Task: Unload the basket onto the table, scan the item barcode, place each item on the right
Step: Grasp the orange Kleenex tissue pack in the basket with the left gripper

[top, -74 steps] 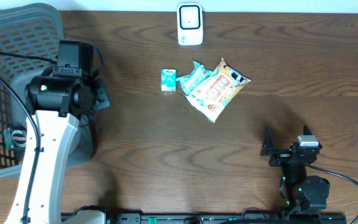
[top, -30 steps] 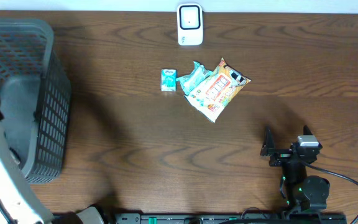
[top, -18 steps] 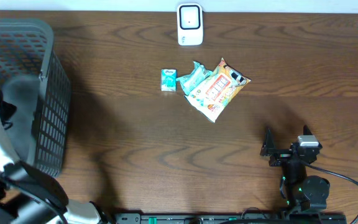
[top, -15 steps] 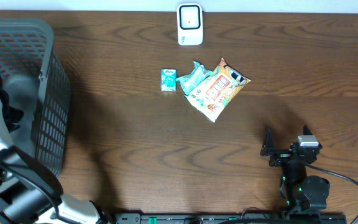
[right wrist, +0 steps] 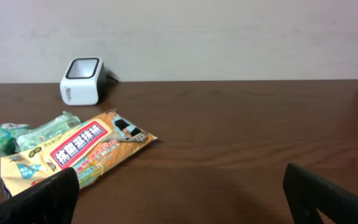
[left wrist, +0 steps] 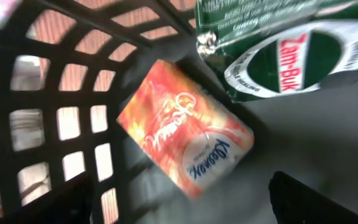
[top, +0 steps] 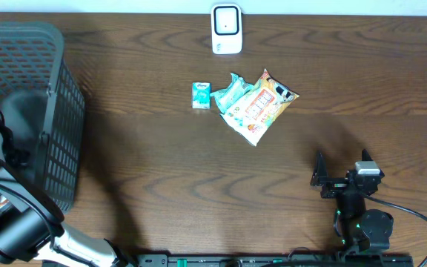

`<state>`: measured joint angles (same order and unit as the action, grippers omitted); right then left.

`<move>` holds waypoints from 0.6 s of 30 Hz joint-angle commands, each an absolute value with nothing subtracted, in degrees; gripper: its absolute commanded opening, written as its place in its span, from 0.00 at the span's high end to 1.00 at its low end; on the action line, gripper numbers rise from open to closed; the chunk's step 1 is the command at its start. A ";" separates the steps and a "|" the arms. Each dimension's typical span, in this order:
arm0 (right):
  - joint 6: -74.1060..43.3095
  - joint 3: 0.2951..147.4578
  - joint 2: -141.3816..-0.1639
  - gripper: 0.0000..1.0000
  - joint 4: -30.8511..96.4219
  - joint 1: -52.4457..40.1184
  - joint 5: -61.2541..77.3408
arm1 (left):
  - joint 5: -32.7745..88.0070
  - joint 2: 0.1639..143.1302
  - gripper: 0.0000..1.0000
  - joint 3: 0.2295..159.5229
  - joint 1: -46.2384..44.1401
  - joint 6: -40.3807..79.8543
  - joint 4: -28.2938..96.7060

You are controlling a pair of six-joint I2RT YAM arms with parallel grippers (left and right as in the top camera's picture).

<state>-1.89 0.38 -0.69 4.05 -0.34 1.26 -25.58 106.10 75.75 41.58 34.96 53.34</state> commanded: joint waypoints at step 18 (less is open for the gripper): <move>-1.23 0.30 -0.38 0.01 4.32 -0.47 0.97 | -26.09 107.07 0.64 65.76 43.38 23.99 40.16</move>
<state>-1.89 0.38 -0.69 4.05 -0.34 1.26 -25.93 106.34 67.05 43.07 25.15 40.60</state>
